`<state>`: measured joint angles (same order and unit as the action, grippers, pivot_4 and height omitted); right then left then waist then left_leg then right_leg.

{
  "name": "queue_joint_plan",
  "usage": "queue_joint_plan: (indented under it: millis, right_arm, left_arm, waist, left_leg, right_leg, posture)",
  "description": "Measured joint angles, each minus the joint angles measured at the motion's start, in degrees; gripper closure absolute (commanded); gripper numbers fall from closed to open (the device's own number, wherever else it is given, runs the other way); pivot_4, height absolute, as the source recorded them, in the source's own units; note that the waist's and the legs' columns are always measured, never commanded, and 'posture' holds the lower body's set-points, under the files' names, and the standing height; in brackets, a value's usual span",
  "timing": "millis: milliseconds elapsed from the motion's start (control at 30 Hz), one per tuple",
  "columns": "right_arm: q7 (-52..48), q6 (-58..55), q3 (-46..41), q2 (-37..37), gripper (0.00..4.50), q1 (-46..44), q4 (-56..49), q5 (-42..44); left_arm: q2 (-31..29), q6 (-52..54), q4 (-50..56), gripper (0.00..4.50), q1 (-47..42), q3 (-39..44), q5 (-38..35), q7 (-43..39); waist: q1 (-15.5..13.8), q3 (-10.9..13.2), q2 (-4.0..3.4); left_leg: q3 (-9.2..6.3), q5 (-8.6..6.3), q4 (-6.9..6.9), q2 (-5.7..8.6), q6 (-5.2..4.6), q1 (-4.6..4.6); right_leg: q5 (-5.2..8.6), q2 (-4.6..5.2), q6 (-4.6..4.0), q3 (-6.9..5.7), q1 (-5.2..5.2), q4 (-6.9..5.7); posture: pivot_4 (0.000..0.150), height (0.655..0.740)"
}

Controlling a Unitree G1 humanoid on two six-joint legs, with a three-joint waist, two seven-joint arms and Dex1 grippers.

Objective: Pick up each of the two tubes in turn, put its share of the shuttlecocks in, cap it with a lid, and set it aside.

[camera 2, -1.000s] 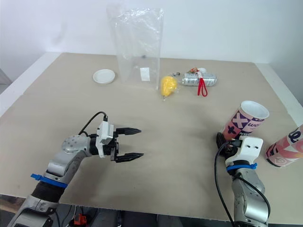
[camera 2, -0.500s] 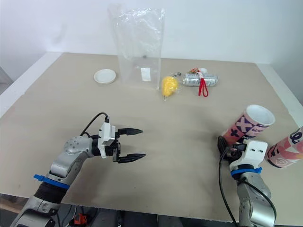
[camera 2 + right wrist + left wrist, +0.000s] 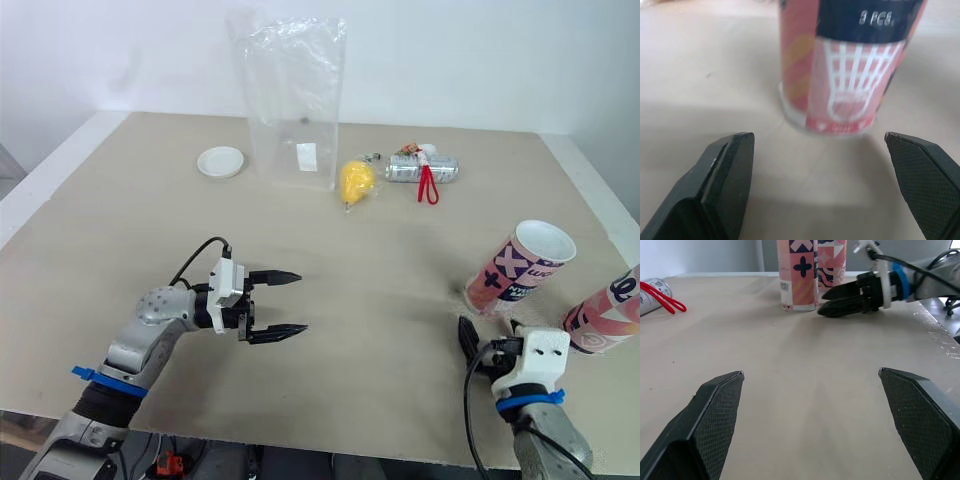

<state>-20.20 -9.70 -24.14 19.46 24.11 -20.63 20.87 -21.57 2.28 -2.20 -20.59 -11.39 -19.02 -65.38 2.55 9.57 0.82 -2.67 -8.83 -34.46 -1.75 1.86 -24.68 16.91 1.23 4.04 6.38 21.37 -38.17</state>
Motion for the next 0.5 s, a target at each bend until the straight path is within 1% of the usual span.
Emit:
queue_joint_plan:
  millis: [67, 100, 133, 200, 233, 267, 333, 500]
  right_arm:
    - [-3.73, 1.91, 1.34, 1.77, 0.04, 3.11, -2.01, -0.35]
    - [-7.28, 4.14, 2.55, 3.47, 0.04, 4.64, -3.03, -0.77]
    - [-8.71, 5.05, 3.14, 4.18, 0.04, 4.99, -3.24, -0.99]
    - [-15.44, 9.80, 6.12, 8.28, 0.04, 5.07, -3.00, -2.17]
    - [-19.69, 12.43, 7.96, 10.66, 0.04, 3.58, -2.06, -2.53]
    - [-21.01, 13.20, 8.50, 11.25, 0.04, 2.71, -1.63, -2.56]
    - [-26.11, 15.11, 11.05, 13.29, 0.04, -3.00, 1.77, -1.95]
    - [-34.97, 15.30, 14.11, 16.43, 0.04, -14.11, 8.94, 1.79]
  left_arm:
    - [-0.68, 0.01, -0.60, 0.00, 0.07, 0.26, 0.54, 0.63]
    - [-1.05, 0.11, -0.86, 0.00, 0.09, 0.38, 0.92, 1.41]
    - [-1.19, 0.14, -0.89, 0.00, 0.10, 0.45, 1.04, 1.60]
    - [-2.22, 0.44, -0.78, 0.00, 0.73, 0.76, 1.10, 2.31]
    - [-3.23, 0.67, -0.70, 0.00, 1.56, 1.08, 1.16, 2.61]
    - [-3.66, 0.72, -0.68, 0.00, 1.84, 1.10, 1.21, 2.66]
    - [-5.55, 0.69, -0.62, 0.00, 2.82, 1.28, 1.64, 2.85]
    - [-10.00, 0.30, -0.28, 0.00, 4.30, 3.56, 2.30, 3.10]
  waist:
    - [0.02, 0.00, 0.00]
    - [0.16, 0.00, 0.00]
    - [0.20, 0.01, 0.01]
    - [0.28, 0.01, 0.02]
    - [0.32, 0.03, 0.06]
    - [0.28, 0.05, 0.09]
    - [0.20, 0.09, 0.16]
    - [0.06, 0.13, 0.22]
  left_leg:
    - [0.01, 0.00, 0.00, -0.01, 0.00, 0.00]
    - [0.06, 0.00, -0.01, -0.02, 0.00, 0.02]
    - [0.09, 0.00, -0.02, -0.02, 0.00, 0.04]
    - [0.16, 0.00, -0.04, -0.04, 0.00, 0.10]
    - [0.17, 0.01, -0.04, -0.06, -0.01, 0.16]
    - [0.16, 0.03, -0.04, -0.06, -0.04, 0.15]
    - [0.15, 0.07, -0.05, -0.06, -0.08, 0.15]
    - [0.13, 0.12, -0.06, -0.03, -0.05, 0.09]
  right_leg:
    - [0.11, 0.00, -0.16, 0.00, 0.01, 0.00]
    - [0.11, 0.03, -0.18, 0.00, 0.02, 0.01]
    - [0.10, 0.04, -0.19, 0.01, 0.00, 0.01]
    - [0.05, 0.08, -0.22, 0.02, -0.01, 0.01]
    - [0.03, 0.07, -0.24, 0.02, -0.04, 0.01]
    - [0.01, 0.07, -0.25, 0.00, -0.04, 0.01]
    - [-0.03, 0.07, -0.25, -0.01, -0.04, 0.01]
    - [-0.03, 0.08, -0.22, -0.01, -0.07, 0.01]
  posture:
    - [0.150, 0.7400]
    - [0.150, 0.7400]
    - [0.150, 0.7400]
    - [0.150, 0.7400]
    - [0.150, 0.7400]
    - [0.150, 0.7400]
    - [0.150, 0.7400]
    - [0.150, 0.7400]
